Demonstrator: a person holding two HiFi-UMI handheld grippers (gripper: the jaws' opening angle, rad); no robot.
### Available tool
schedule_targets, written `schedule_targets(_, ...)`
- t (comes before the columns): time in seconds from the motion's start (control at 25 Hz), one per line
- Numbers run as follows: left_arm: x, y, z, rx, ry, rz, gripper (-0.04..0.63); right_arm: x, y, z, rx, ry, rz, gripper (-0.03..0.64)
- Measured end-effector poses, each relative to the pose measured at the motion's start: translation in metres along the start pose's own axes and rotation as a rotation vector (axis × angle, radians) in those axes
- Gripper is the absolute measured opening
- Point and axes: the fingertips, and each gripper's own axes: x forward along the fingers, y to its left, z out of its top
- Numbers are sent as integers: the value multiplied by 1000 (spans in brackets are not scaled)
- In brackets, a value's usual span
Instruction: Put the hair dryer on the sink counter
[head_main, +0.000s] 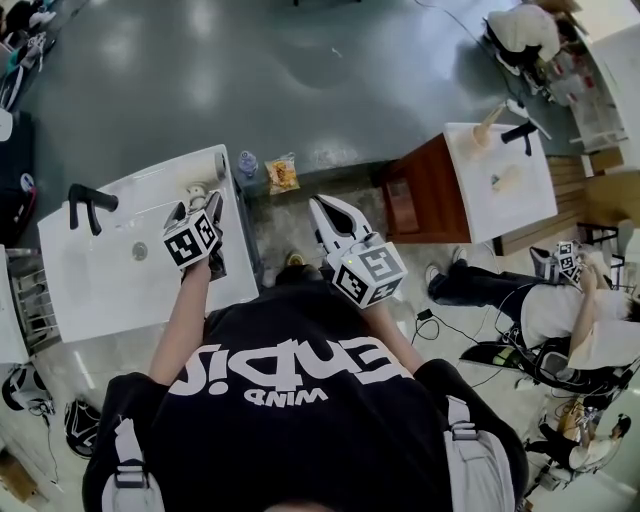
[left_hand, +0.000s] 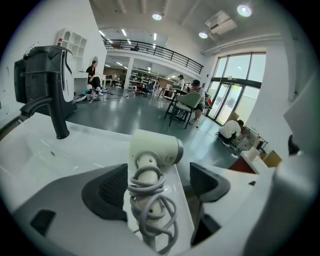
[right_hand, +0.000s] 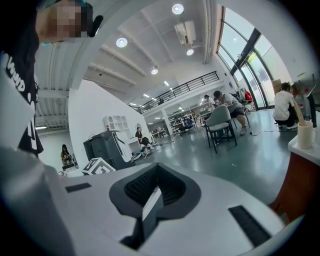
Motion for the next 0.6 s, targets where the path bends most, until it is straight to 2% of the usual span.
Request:
schedule_targets(0.2,-21,-2,13,-20,-38,-24,382,2,2,-2,1,6,10,18)
schedule_targets(0.4,-44,-7,26,-45,-62,-55,158,3,3,-3,5,8,13,18)
schedule_targets(0.52,-53,-13,27,-57,-52,-83,59,4,3,-3,5,10,18,18)
schedule_targets(0.6,-58,-21,28,-64,-46,-130,31,4,4,-3,4,10,20,18)
